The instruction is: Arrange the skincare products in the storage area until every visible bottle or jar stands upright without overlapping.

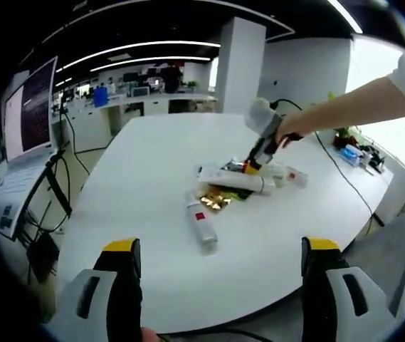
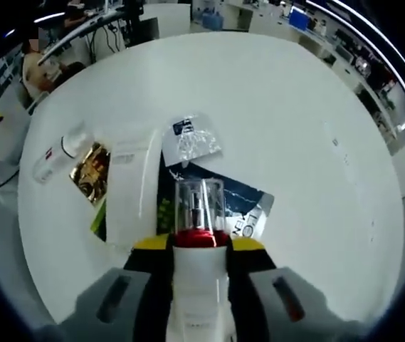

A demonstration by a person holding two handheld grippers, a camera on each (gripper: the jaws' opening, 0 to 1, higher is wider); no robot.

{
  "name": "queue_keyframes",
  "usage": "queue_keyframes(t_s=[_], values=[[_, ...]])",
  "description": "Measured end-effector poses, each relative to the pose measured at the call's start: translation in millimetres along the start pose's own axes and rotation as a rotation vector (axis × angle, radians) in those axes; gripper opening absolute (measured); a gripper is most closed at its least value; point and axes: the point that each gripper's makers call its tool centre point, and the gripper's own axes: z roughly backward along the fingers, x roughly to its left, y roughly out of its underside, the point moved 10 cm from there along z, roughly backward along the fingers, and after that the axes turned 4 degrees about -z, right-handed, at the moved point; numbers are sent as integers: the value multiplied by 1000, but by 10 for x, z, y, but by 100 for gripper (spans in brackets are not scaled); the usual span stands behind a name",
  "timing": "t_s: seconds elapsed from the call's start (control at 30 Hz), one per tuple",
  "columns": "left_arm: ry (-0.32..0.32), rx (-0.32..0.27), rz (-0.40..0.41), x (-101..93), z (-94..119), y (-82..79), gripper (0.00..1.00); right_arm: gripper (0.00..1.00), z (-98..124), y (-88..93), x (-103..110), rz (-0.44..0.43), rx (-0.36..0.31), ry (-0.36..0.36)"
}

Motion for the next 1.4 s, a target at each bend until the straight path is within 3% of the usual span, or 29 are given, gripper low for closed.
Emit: queue_keyframes(t_s=[0.37, 0.83, 1.07, 1.4], values=[[2, -8, -11, -8, 6, -3, 91, 28, 144, 74, 2, -36, -53, 37], [8, -25, -25, -22, 14, -18, 91, 28, 570, 228, -24, -137, -162, 100], [17, -30, -42, -39, 16, -25, 91, 28, 787, 398, -58, -251, -227, 155], [29, -34, -64, -62, 21, -30, 91, 28, 1049, 707, 100, -376, -355, 267]])
